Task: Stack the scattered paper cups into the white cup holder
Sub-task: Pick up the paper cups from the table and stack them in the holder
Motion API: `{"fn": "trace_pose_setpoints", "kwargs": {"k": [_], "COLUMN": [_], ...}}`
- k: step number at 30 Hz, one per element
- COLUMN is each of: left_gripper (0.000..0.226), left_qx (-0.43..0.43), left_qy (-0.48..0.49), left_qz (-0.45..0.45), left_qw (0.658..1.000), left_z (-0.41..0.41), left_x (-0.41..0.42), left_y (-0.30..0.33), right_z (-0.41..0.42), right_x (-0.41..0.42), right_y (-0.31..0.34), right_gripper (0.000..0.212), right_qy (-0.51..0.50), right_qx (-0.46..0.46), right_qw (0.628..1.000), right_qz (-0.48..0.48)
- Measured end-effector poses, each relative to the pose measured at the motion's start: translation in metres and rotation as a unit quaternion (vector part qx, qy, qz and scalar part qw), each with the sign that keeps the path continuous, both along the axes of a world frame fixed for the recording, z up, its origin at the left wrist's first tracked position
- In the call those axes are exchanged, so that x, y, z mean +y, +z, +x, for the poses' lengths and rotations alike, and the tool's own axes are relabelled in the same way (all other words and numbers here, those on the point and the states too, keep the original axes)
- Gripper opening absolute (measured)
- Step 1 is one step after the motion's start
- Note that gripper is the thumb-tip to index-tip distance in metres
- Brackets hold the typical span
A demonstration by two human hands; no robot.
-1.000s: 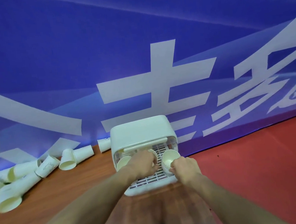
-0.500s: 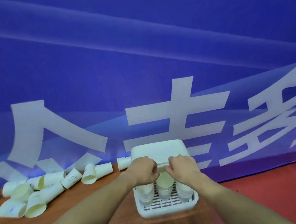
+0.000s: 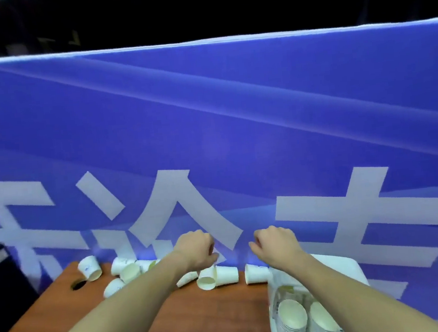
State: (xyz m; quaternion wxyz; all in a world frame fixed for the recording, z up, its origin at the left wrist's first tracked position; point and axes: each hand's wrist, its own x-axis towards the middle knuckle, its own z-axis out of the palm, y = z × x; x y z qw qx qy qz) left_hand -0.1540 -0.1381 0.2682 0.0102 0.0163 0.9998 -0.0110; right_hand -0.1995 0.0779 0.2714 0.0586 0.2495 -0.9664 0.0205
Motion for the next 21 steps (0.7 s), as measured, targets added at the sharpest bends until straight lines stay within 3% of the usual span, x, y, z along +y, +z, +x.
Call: {"fn": "trace_pose_setpoints", "kwargs": {"k": [12, 21], "left_gripper": [0.026, 0.022], "left_qx": [-0.001, -0.017], "left_qy": [0.148, 0.208], "left_qz": [0.01, 0.023], "left_qw": [0.989, 0.978], "left_z": [0.091, 0.139], "left_x": [-0.155, -0.248], "left_y": [-0.004, -0.027], "right_z": [0.038, 0.063], "right_x": [-0.166, -0.276], "right_y": [0.0, -0.021], "right_gripper": [0.028, 0.027], "right_qy": [0.137, 0.188], "right_qx": [-0.027, -0.037], "right_qw": [0.99, 0.981], "right_qz": [0.012, 0.035]}}
